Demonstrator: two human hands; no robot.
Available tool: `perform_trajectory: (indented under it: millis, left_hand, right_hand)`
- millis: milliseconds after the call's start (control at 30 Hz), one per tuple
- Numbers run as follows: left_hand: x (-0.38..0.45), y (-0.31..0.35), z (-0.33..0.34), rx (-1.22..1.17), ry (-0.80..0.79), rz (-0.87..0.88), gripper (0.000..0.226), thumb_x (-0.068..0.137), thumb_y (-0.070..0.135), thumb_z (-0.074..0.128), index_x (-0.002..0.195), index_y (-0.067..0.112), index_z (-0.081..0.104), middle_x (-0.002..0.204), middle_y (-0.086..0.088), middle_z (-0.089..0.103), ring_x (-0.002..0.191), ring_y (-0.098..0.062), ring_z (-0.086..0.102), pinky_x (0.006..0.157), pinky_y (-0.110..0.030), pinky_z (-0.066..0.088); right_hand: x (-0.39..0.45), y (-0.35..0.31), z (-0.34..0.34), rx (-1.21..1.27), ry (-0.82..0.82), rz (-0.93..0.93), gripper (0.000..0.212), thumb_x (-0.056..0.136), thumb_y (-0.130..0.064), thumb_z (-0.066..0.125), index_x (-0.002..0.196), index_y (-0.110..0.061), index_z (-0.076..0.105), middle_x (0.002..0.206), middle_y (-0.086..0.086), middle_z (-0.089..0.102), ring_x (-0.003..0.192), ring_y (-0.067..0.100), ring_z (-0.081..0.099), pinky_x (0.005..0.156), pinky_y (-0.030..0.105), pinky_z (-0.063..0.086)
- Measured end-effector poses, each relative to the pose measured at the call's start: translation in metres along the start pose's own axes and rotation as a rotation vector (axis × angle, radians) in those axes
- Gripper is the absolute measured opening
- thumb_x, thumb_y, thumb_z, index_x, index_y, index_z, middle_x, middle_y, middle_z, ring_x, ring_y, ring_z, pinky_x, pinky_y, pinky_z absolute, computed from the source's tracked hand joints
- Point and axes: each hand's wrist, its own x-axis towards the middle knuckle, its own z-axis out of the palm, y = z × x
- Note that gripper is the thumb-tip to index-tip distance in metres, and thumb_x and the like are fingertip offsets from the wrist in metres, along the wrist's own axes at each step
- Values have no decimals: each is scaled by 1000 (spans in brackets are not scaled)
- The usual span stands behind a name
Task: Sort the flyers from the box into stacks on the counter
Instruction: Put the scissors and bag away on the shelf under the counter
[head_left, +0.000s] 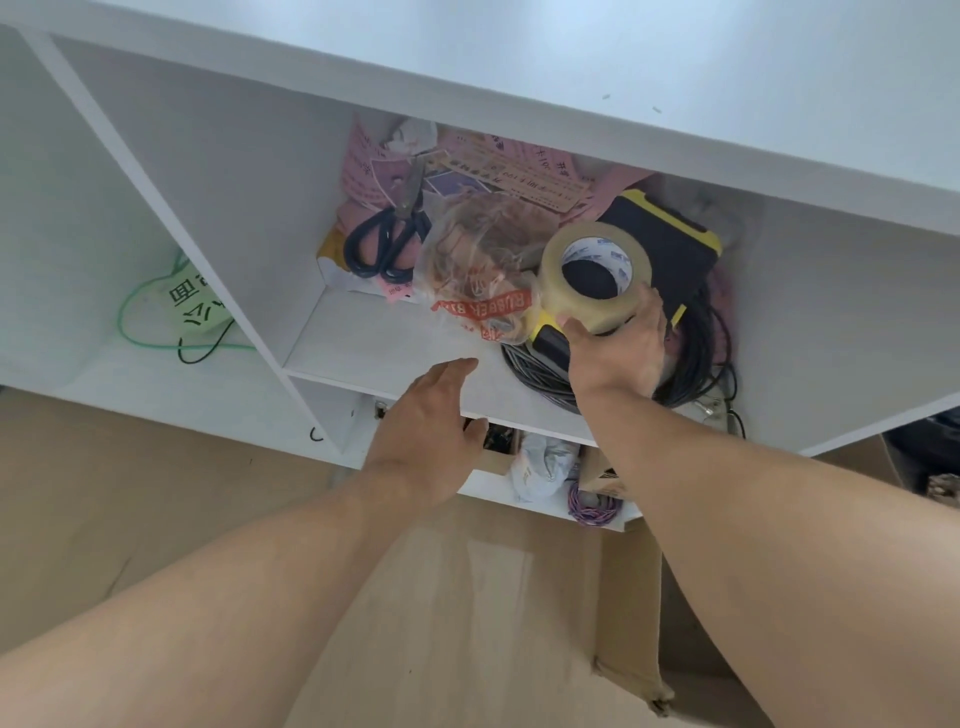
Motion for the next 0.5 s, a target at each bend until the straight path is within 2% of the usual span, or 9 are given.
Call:
perform_trajectory:
  millis: [100,267,400,500]
  left_hand:
    - [-17,-9,-2,8,-34,-26,64,99,25,62,156,28,33,156,9,41,140,-12,42,109,-23,34]
    - [-61,-18,-32,-46,-73,-118,63,101,27,59,157,28,30,161,9,34,147,-10,31,115,-22,27]
    - [-105,-15,-74,-162,-38,-245,59,101,26,57,155,31,33,159,10,34,141,-14,39,108,-22,32]
    - [-134,-14,-108,-195,-10,-317,59,100,27,55,155,31,33,160,9,34,143,-16,37,104,-23,34]
  right_hand:
    - [-21,3,-12,8,-15,22,82,82,-40,82,151,-24,40,158,-3,42,140,20,43,103,35,41]
    - [-79,-2,-41,-15,-184,31,71,92,-40,72,153,-25,39,160,-5,38,145,20,38,110,37,37]
    - [-137,-23,-59,-13,-342,51,65,93,-42,70,151,-30,43,154,-5,47,141,20,45,112,40,40]
    - [-179,-55,-77,-7,-463,82,59,97,-36,66,151,-31,43,151,-4,51,137,19,48,108,37,41]
